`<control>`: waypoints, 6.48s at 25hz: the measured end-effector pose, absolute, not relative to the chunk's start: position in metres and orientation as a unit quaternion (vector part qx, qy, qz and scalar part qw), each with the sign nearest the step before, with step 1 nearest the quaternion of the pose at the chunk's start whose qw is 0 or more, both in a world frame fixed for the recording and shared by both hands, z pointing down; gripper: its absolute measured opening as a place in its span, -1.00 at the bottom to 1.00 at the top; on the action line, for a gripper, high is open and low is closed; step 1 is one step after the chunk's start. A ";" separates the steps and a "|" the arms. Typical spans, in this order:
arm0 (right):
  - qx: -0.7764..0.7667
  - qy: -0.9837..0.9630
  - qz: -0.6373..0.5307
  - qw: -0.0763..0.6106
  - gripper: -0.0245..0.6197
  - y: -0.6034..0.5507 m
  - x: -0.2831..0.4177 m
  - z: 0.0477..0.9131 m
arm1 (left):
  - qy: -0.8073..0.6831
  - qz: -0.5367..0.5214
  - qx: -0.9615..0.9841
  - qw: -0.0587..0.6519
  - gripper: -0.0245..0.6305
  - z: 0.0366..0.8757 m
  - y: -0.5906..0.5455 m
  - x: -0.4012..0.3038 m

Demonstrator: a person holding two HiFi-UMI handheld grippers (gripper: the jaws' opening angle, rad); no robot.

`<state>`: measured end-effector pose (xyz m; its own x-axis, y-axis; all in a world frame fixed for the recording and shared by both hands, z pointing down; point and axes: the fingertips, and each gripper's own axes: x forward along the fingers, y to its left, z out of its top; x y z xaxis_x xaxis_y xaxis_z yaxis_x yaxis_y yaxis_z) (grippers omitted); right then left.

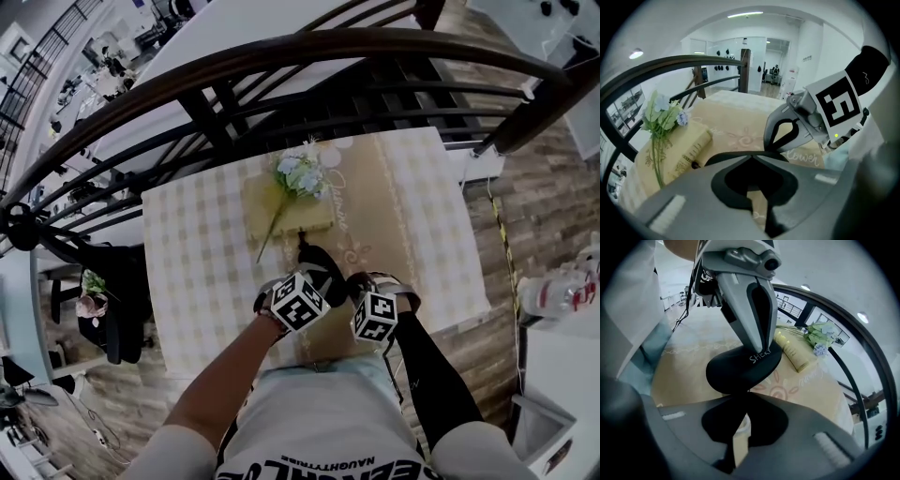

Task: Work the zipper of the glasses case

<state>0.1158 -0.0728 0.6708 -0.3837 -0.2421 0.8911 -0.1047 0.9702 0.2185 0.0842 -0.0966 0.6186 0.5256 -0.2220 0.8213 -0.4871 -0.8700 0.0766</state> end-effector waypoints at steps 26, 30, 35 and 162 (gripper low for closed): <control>0.050 -0.864 -0.040 0.500 -0.83 -0.022 0.118 0.669 | -0.294 0.467 0.825 0.120 -0.92 0.620 -0.096 0.085; 0.054 -0.872 -0.024 0.486 -0.84 -0.026 0.122 0.665 | -0.299 0.461 0.827 0.117 -0.92 0.620 -0.097 0.084; 0.058 -0.873 -0.013 0.483 -0.83 -0.028 0.132 0.662 | -0.287 0.481 0.821 0.113 -0.92 0.619 -0.089 0.086; 0.505 -0.860 -0.059 0.044 -0.64 -0.129 0.102 0.297 | -0.542 0.058 0.835 -0.074 -0.90 0.273 -0.121 -0.037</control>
<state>0.1018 -0.1290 0.2967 -0.4862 -0.8737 0.0159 -0.8632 0.4831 0.1467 -0.0373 -0.1205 0.2731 0.4068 -0.9134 0.0168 -0.8962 -0.4026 -0.1865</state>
